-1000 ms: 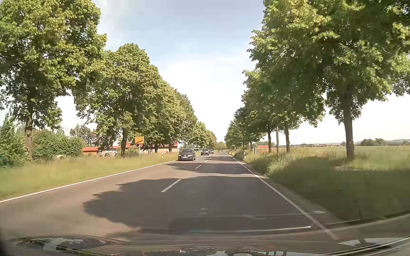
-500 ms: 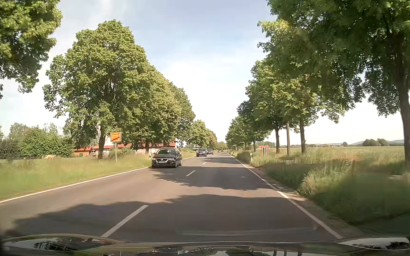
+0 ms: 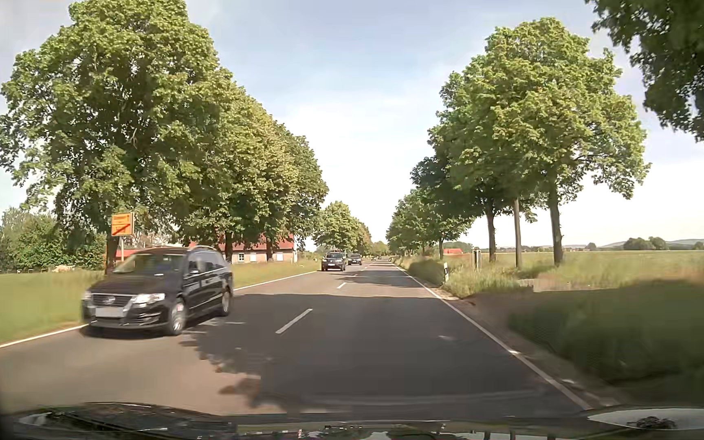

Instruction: Follow the waypoints while adhering to traffic rules and regulations

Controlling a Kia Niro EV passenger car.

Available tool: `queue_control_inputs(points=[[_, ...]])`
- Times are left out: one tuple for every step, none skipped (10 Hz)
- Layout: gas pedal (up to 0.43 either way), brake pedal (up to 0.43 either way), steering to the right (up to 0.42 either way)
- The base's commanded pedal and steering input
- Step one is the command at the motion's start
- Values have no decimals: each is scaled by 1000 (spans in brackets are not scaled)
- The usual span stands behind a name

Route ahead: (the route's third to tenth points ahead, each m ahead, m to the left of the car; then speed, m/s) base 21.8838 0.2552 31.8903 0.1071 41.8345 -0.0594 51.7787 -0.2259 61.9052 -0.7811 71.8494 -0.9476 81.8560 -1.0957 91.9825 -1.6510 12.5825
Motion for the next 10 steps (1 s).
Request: queue_control_inputs(points=[[87, 0, 0], [87, 0, 0], [87, 0, 0], [98, 0, 0], [98, 0, 0], [98, 0, 0], [110, 0, 0], [110, 0, 0], [110, 0, 0], [110, 0, 0]])
